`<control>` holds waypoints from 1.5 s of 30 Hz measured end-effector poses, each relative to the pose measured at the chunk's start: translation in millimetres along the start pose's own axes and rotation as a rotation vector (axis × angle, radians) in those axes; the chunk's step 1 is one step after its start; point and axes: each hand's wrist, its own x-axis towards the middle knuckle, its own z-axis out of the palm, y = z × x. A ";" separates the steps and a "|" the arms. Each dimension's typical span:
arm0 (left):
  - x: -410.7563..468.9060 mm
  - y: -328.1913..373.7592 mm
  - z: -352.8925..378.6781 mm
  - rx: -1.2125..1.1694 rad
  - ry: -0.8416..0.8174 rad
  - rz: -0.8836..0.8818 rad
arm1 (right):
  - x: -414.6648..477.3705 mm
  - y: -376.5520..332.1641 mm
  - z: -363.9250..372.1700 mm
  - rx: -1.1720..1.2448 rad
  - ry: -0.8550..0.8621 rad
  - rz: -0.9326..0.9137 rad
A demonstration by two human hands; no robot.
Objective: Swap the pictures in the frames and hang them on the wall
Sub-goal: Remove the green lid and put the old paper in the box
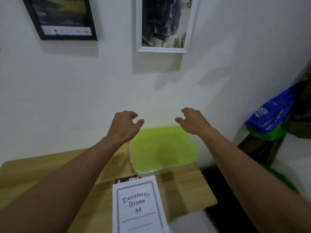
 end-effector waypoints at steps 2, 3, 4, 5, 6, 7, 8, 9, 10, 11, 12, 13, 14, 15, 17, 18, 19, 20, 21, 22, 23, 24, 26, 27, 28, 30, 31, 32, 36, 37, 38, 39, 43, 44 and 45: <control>-3.4 -13.7 23.9 0.015 -0.064 -0.035 | 2.3 20.0 23.2 -0.027 -0.047 0.023; -3.7 -19.7 36.2 0.023 -0.092 -0.054 | 4.9 30.2 33.4 -0.036 -0.066 0.035; -3.0 -25.3 48.6 0.034 -0.117 -0.077 | 8.4 40.5 42.7 -0.042 -0.083 0.050; -1.6 -30.8 61.2 0.044 -0.138 -0.100 | 12.3 50.6 51.4 -0.049 -0.102 0.062; -0.1 -36.0 73.6 0.055 -0.159 -0.127 | 16.1 60.5 60.1 -0.056 -0.122 0.073; 1.3 -41.1 85.8 0.065 -0.181 -0.153 | 19.8 70.2 68.5 -0.064 -0.141 0.084; 2.6 -45.9 98.0 0.075 -0.204 -0.180 | 23.8 80.6 77.3 -0.073 -0.159 0.094; 3.0 -51.2 110.0 0.081 -0.227 -0.209 | 27.4 90.7 86.0 -0.081 -0.176 0.105; 2.7 -55.8 121.2 0.085 -0.248 -0.237 | 31.2 100.6 94.4 -0.090 -0.187 0.117; 1.9 -60.5 132.0 0.091 -0.264 -0.263 | 35.3 110.4 102.0 -0.102 -0.197 0.130; 0.9 -64.9 141.8 0.099 -0.276 -0.287 | 39.6 119.7 109.3 -0.115 -0.205 0.140; -0.2 -69.4 150.7 0.108 -0.284 -0.309 | 43.6 128.5 115.7 -0.126 -0.210 0.147; -1.5 -73.8 158.6 0.119 -0.289 -0.334 | 47.4 136.7 121.5 -0.132 -0.212 0.154; -3.1 -77.9 165.4 0.134 -0.293 -0.360 | 50.8 144.0 126.8 -0.135 -0.213 0.164; -5.7 -84.0 176.0 0.168 -0.308 -0.413 | 55.9 157.3 136.6 -0.122 -0.227 0.201; -6.9 -86.0 180.3 0.181 -0.318 -0.437 | 58.1 163.2 141.4 -0.111 -0.241 0.224; -7.9 -87.7 184.2 0.185 -0.326 -0.454 | 59.8 168.5 146.0 -0.097 -0.254 0.244; -8.7 -88.5 187.2 0.182 -0.328 -0.468 | 61.1 172.8 150.1 -0.082 -0.267 0.261; -9.0 -89.4 189.3 0.174 -0.321 -0.479 | 62.3 176.3 153.5 -0.070 -0.268 0.272; -8.6 -90.8 190.9 0.165 -0.308 -0.489 | 63.8 179.4 156.1 -0.062 -0.271 0.285; -7.8 -91.8 191.3 0.155 -0.295 -0.503 | 65.5 182.3 157.9 -0.053 -0.274 0.301; -6.7 -92.6 191.0 0.136 -0.281 -0.520 | 67.1 184.7 158.3 -0.035 -0.284 0.327; -4.7 -92.8 189.9 0.076 -0.256 -0.547 | 71.9 189.6 158.7 0.021 -0.302 0.374; -3.7 -92.0 189.0 0.057 -0.252 -0.561 | 74.3 191.0 158.4 0.048 -0.304 0.387; -2.8 -91.6 188.9 0.046 -0.246 -0.573 | 76.5 192.0 158.0 0.068 -0.304 0.401; -1.6 -91.3 189.2 0.006 -0.222 -0.608 | 79.9 194.6 157.5 0.105 -0.298 0.416; -1.7 -91.7 189.4 -0.025 -0.205 -0.630 | 80.1 194.8 156.3 0.131 -0.292 0.420; -2.0 -91.7 189.5 -0.056 -0.186 -0.648 | 78.8 193.4 153.4 0.156 -0.286 0.426; -2.1 -89.4 181.6 -0.257 -0.073 -0.727 | 73.5 182.2 133.5 0.254 -0.285 0.428; -2.1 -89.3 176.3 -0.336 -0.044 -0.753 | 71.4 179.2 128.1 0.285 -0.286 0.423; -2.3 -89.4 169.6 -0.408 -0.022 -0.769 | 68.5 174.4 122.3 0.311 -0.282 0.426; -2.8 -92.3 162.9 -0.469 -0.014 -0.778 | 65.5 169.8 117.5 0.337 -0.275 0.423; -11.7 -111.1 126.7 -0.562 0.009 -0.756 | 51.7 138.9 112.0 0.430 -0.312 0.397; -15.5 -119.0 116.1 -0.560 0.021 -0.743 | 49.2 130.1 113.6 0.447 -0.319 0.383; -20.1 -128.1 104.3 -0.548 0.033 -0.729 | 46.2 120.1 115.4 0.464 -0.321 0.362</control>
